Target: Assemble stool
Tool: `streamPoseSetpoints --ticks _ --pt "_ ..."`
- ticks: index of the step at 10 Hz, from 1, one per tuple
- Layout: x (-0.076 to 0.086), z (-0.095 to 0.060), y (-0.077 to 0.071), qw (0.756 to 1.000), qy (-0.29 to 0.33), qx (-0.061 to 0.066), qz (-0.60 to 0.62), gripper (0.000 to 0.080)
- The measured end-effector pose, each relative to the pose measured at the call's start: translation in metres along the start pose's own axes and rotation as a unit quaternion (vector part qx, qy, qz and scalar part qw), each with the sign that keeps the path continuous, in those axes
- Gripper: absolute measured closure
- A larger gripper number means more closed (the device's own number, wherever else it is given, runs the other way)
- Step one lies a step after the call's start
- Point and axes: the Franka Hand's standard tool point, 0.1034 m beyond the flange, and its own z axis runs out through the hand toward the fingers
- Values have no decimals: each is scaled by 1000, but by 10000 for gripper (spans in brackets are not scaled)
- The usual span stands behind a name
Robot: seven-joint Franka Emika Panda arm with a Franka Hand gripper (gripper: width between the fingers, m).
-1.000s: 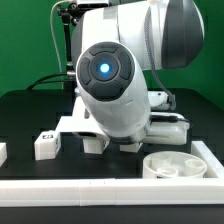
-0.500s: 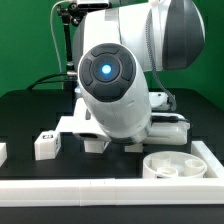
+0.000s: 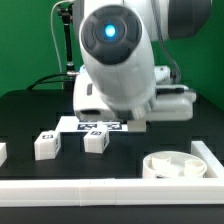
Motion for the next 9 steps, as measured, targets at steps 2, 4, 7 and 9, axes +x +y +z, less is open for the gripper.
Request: streamPoseSetpoints --ticks 2,4,7,9 --pt "-16 -20 -10 1000 12 -4 -8 462" --pt "-9 -23 -12 999 32 -2 -11 462" --pt "1 -32 -15 995 96 2 -12 461" --pt "5 -51 -21 986 163 2 -22 461"
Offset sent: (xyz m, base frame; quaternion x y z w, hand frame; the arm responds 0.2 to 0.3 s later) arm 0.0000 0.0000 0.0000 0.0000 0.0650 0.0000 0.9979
